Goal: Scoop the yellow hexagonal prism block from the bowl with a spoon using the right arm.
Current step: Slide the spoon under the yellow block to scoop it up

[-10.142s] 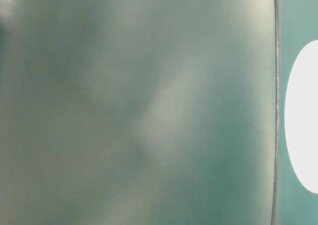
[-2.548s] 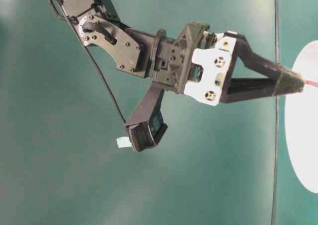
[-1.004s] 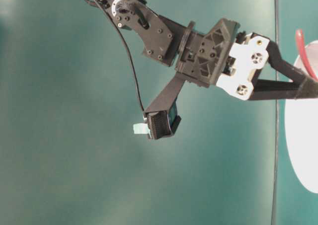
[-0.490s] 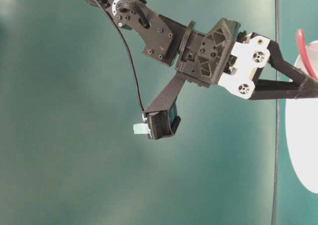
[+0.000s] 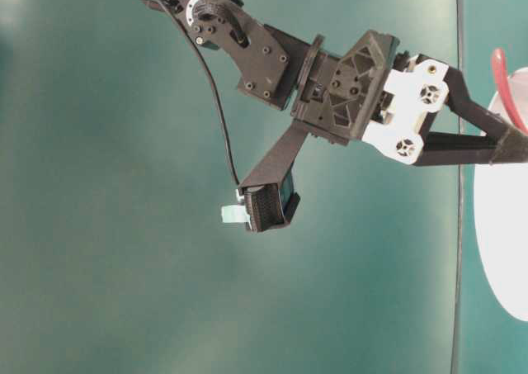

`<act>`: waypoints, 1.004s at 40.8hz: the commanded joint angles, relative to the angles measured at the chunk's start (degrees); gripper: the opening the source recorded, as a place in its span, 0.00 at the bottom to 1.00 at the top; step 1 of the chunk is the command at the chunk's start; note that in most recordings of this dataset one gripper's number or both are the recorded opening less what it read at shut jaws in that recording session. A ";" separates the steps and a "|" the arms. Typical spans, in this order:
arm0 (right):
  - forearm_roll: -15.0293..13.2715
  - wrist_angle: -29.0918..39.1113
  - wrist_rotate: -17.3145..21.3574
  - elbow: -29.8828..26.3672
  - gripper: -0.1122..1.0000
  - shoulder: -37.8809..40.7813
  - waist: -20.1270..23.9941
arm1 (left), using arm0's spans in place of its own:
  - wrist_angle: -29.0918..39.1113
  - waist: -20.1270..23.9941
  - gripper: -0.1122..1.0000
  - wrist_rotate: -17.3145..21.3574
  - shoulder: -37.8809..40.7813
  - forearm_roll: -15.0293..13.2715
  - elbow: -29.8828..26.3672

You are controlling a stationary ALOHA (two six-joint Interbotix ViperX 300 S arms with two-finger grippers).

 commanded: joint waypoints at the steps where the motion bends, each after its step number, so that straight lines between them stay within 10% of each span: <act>1: -0.09 -0.44 -0.09 -0.44 0.31 -0.97 0.09 | -0.35 0.09 0.09 -0.09 0.18 0.18 -1.49; 41: -0.09 0.18 -0.09 -0.44 0.31 -6.68 0.26 | -0.35 0.09 0.09 -0.26 0.18 0.18 -1.58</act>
